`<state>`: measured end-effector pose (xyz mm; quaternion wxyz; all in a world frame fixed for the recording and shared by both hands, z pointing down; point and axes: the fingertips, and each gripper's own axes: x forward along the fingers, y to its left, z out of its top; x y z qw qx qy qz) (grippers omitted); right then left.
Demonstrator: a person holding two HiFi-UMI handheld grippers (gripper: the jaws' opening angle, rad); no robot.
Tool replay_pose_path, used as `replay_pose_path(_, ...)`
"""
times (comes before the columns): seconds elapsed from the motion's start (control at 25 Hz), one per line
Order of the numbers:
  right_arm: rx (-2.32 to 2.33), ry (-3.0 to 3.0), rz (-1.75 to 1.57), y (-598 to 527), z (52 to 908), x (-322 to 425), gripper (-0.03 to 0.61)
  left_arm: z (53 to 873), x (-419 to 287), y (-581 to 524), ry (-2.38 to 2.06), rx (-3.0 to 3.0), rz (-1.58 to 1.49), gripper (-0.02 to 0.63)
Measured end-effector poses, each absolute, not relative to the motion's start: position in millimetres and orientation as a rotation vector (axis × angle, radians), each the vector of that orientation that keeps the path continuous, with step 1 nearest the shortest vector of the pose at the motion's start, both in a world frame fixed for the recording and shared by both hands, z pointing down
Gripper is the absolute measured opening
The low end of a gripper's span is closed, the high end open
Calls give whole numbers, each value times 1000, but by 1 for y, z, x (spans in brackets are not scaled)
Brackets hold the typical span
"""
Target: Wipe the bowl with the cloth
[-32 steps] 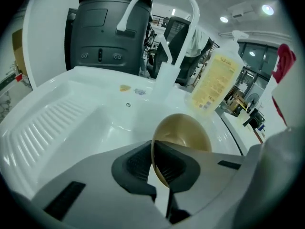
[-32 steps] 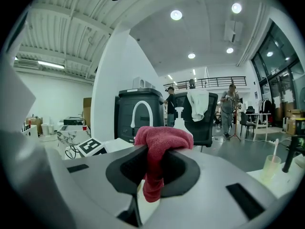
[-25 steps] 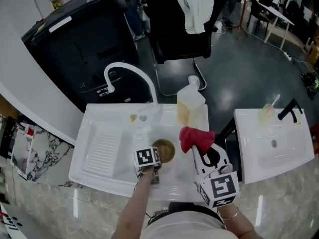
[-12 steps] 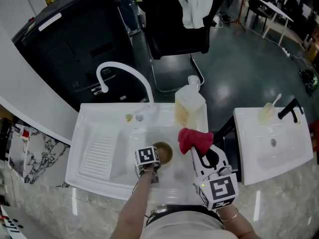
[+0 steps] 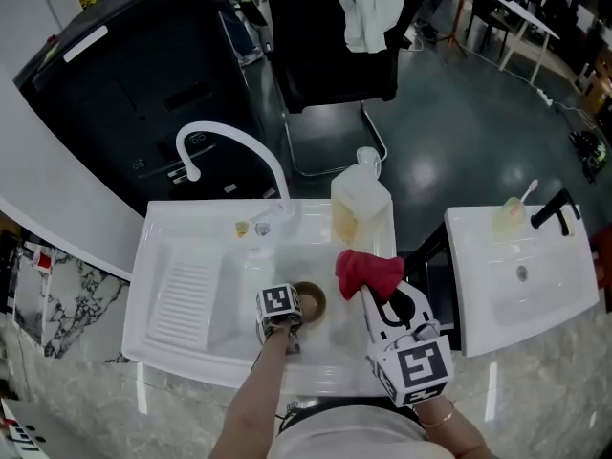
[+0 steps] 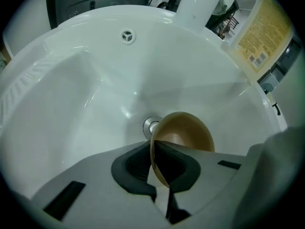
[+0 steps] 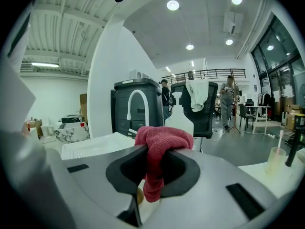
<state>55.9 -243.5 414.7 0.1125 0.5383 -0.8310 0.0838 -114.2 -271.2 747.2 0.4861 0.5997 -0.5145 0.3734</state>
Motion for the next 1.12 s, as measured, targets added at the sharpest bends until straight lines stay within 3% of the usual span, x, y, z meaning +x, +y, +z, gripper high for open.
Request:
replay_pose_path(0.4,1582,-2435,259,-242,417,58,55,759,-118,-267,-1242,1416,897,35)
replay_pose_path(0.6,1580,-2438,262,-240,416,58,55,756,-123,-270,-1272,1417,862,78)
replay_pose_path(0.8,1572,-2452,256,-238,413,55,55,727,-128,-282,-1323,1499,771,109)
replay_pose_path(1.12,1550,-2490,248,-232,406,42,55,652,-142,-299,-1457,1715,661,107)
